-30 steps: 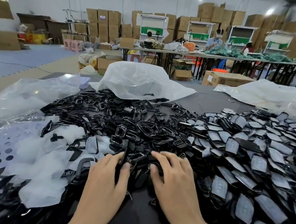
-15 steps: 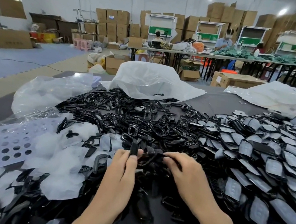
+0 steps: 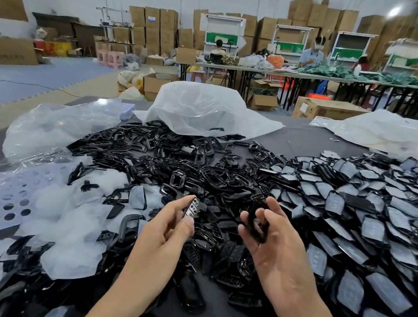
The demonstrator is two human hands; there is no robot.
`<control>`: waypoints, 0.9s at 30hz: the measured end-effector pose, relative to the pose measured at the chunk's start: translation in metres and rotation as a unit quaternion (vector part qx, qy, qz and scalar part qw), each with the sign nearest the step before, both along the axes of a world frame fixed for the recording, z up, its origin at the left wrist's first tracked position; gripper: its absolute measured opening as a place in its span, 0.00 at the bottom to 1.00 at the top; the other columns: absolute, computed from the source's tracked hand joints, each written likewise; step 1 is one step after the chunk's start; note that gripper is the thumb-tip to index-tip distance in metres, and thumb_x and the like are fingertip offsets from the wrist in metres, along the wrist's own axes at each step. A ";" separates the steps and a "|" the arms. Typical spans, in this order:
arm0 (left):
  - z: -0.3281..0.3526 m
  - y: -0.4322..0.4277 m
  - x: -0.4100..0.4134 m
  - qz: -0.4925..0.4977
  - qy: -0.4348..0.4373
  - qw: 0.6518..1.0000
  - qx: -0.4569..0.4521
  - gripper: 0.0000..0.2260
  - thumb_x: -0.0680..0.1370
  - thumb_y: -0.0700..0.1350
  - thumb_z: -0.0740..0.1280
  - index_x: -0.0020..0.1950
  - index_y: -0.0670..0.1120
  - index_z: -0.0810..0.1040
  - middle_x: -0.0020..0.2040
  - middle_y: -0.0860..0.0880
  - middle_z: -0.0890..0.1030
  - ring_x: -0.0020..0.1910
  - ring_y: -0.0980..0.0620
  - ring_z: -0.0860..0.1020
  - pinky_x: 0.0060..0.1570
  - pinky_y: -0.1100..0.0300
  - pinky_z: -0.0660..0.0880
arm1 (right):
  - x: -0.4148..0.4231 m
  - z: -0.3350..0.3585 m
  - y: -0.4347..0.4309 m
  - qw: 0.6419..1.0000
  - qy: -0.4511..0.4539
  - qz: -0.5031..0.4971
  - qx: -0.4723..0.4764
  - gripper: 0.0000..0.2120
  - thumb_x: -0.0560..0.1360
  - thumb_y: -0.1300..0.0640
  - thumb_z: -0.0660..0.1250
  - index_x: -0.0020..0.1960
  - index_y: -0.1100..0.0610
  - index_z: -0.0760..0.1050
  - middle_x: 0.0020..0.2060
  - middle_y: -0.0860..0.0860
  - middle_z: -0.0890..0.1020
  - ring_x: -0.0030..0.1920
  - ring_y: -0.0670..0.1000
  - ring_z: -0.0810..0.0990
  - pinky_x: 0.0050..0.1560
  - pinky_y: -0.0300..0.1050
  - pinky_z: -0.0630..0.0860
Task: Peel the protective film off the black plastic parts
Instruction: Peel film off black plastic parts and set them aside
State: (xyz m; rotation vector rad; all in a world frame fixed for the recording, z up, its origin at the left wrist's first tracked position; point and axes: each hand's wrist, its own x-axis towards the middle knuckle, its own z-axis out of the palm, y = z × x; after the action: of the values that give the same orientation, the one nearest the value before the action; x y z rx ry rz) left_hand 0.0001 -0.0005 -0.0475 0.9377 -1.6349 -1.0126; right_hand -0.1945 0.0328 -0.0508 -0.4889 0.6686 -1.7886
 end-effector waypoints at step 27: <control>0.003 0.008 -0.010 -0.056 -0.016 0.997 0.052 0.12 0.79 0.38 0.68 0.57 0.54 0.77 0.39 0.53 0.82 0.38 0.54 0.78 0.42 0.66 0.75 | 0.029 -0.005 0.012 0.942 0.308 0.127 -0.034 0.15 0.79 0.45 0.64 0.58 0.51 0.84 0.47 0.50 0.86 0.42 0.48 0.81 0.45 0.39 0.78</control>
State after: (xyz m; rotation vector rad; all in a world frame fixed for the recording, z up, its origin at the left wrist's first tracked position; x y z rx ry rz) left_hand -0.0094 0.0077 -0.0443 0.9440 -1.6889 -1.1745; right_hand -0.1656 0.0452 -0.0554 -1.1553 0.9216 -1.4083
